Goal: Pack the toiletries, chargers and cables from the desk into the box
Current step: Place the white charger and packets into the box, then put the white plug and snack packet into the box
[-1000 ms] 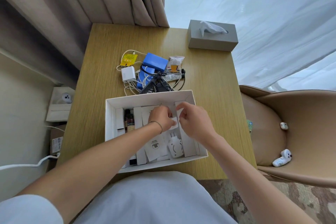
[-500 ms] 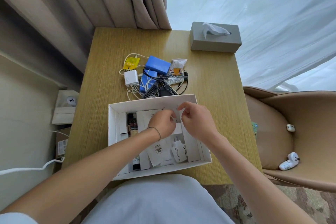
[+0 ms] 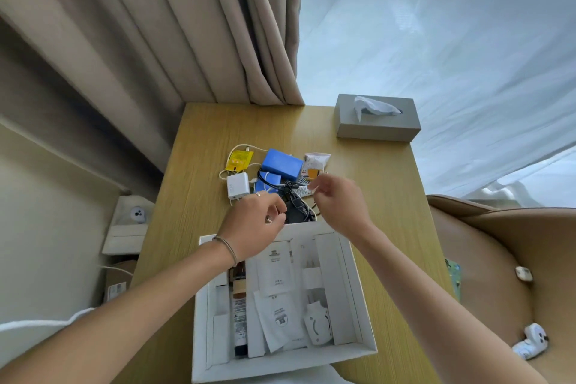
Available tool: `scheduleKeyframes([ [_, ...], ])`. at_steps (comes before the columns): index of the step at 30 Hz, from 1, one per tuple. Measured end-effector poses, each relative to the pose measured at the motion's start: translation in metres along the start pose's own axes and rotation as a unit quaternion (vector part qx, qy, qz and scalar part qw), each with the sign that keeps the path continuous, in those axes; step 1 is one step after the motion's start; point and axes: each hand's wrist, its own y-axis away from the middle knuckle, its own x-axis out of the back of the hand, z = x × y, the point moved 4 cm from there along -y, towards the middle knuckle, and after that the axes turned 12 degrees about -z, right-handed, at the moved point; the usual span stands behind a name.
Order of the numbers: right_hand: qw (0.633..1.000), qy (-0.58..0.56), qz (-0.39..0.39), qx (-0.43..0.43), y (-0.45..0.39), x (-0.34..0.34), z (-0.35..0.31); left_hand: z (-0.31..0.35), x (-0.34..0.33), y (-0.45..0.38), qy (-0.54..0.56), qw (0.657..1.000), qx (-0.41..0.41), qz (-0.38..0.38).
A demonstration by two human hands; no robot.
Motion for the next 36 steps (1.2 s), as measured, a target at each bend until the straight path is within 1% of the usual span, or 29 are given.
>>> scheduleKeyframes([
  [2, 0.995, -0.097, -0.014, -0.033, -0.021, 0.001, 0.006, -0.009, 0.007, -0.011, -0.006, 1.000, 0.014, 0.007],
  [4, 0.979, -0.190, -0.015, -0.069, -0.044, 0.001, 0.016, -0.017, 0.012, -0.022, -0.020, 0.999, 0.026, 0.006],
  [6, 0.972, -0.214, -0.015, -0.100, -0.069, -0.002, 0.030, -0.025, 0.016, -0.033, -0.027, 0.999, 0.042, 0.004],
  [10, 0.963, -0.206, -0.024, -0.170, -0.114, -0.016, 0.058, -0.040, 0.020, -0.048, -0.036, 0.997, 0.073, -0.005],
  [14, 0.956, -0.205, -0.054, -0.203, -0.146, -0.033, 0.071, -0.055, 0.018, -0.050, -0.047, 0.994, 0.093, -0.016],
  [16, 0.959, -0.176, -0.055, -0.213, -0.158, -0.040, 0.075, -0.064, 0.018, -0.050, -0.050, 0.993, 0.107, -0.023],
  [20, 0.967, -0.097, -0.026, -0.236, -0.170, -0.045, 0.082, -0.081, 0.019, -0.051, -0.043, 0.989, 0.135, -0.029],
  [22, 0.966, -0.087, -0.022, -0.241, -0.174, -0.045, 0.085, -0.088, 0.020, -0.051, -0.043, 0.988, 0.145, -0.028],
  [24, 0.964, -0.110, -0.020, -0.240, -0.177, -0.047, 0.087, -0.095, 0.020, -0.052, -0.044, 0.987, 0.151, -0.027],
  [31, 0.973, -0.132, -0.012, -0.190, -0.172, -0.049, 0.084, -0.115, 0.021, -0.067, -0.067, 0.983, 0.164, -0.039],
  [36, 0.975, -0.155, 0.045, -0.155, -0.146, -0.032, 0.071, -0.140, 0.021, -0.082, -0.084, 0.977, 0.192, -0.031],
])
